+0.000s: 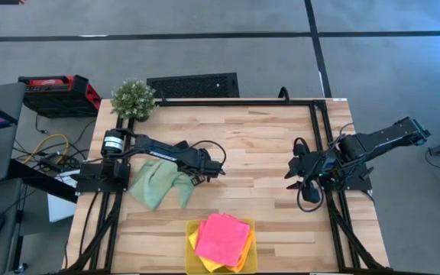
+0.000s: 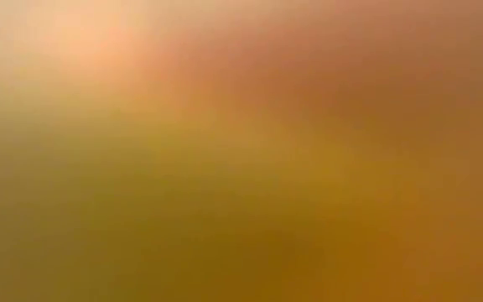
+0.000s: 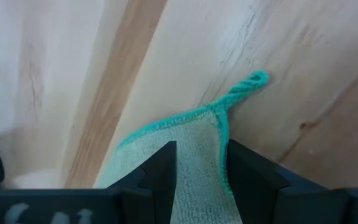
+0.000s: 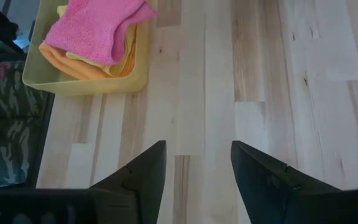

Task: Fold microfiber towels
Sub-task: Fold the green microfiber cloth

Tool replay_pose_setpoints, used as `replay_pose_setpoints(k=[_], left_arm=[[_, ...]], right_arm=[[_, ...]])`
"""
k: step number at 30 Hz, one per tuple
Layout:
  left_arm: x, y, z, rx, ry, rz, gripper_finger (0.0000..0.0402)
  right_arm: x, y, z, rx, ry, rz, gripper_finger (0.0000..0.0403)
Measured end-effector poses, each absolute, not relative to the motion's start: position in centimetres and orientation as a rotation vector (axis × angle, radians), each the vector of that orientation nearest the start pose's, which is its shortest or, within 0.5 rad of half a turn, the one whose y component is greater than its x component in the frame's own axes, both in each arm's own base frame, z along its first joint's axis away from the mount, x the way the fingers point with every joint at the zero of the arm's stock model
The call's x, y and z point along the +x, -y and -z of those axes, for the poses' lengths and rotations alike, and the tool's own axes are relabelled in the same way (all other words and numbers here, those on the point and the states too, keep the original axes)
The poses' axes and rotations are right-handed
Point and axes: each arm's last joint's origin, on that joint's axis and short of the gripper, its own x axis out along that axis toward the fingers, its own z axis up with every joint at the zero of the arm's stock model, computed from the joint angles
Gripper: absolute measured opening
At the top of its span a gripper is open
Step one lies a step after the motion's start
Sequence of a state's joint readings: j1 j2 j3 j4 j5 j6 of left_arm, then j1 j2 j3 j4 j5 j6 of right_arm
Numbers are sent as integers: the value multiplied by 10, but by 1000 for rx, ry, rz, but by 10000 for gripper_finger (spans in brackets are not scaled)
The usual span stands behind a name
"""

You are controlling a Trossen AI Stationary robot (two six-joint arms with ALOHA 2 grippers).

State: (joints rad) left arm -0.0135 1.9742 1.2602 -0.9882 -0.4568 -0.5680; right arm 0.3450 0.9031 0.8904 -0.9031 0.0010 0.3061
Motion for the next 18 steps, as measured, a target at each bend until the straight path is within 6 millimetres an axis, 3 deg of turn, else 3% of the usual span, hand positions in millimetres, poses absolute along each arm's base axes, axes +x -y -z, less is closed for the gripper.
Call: replay_pose_setpoints(k=[4,10,18], left_arm=[[335,-9,-130,-18,-1530,-793,107],[337,-7,-127,14,-1547,-762,11],[331,-6,-153,9,-1488,-753,2]], right_arm=[[152,-54,-291,124,-944,-178,205],[152,-55,-291,125,-941,-178,205],[152,-55,-291,124,-941,-178,205]])
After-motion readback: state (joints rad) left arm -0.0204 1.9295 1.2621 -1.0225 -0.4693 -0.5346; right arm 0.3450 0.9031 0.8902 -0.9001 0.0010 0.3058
